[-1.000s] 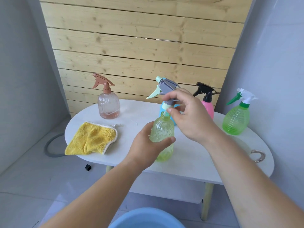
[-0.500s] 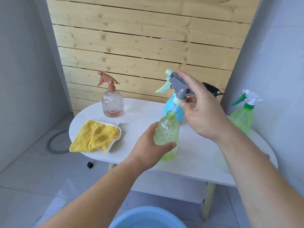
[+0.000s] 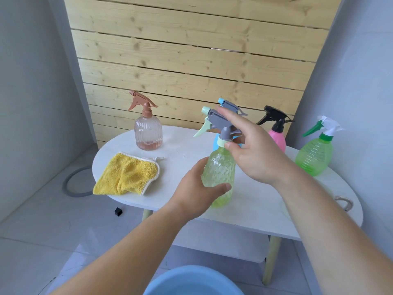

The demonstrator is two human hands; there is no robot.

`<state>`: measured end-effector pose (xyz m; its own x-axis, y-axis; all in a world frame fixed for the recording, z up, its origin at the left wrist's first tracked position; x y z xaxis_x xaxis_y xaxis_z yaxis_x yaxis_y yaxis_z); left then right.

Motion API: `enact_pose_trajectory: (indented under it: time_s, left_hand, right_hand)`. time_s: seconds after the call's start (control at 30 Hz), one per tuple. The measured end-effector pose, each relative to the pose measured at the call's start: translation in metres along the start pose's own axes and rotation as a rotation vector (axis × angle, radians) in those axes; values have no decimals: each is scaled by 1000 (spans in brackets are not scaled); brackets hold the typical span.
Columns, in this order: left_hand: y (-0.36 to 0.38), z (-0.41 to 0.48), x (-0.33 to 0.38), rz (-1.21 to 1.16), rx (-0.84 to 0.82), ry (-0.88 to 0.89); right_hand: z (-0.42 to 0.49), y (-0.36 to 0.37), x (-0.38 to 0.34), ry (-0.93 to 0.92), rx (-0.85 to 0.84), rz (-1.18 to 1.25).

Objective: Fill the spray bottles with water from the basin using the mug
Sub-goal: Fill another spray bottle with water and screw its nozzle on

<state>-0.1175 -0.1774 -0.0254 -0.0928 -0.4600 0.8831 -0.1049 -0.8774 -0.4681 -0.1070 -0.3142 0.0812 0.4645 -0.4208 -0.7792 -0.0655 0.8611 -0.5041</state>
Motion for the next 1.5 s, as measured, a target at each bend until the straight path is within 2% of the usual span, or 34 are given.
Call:
enact_pose_trajectory:
  time_s: [0.13,0.23,0.73,1.07,1.3,1.43,1.5]
  left_hand:
    - [0,1,-2,11,1,-11]
    - [0,0,-2,14,0,-11]
    - [3,1,-5,13,18,-14]
    - [5,2,-5,32,51,17]
    - [4,7,-6,64,0,98]
    - [4,10,-5,111,99,82]
    - [6,10,-4,83,80,96]
  right_hand:
    - [0,-7,3,11,28,41]
    - [-2,-6,3,19,-14,68]
    - [-6,-5,4,-10,-86,6]
    - [-7,4,10,-72,-2,-139]
    - [-7,1,10,-34,-24,37]
    - [-4,-4,15,-7,-30,75]
    - [-3,-4,18,7,-43,114]
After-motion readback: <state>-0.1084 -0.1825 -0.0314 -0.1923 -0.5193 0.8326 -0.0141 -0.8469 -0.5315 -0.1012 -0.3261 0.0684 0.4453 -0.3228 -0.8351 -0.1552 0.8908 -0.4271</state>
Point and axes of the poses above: each hand's wrist, its own z-axis towards the middle knuckle, its own y-axis out of the palm, x = y × z, the point moved 3 cm from there along z, towards the middle knuckle, and after that the axes turned 11 degrees about z, right-handed, at the moved point
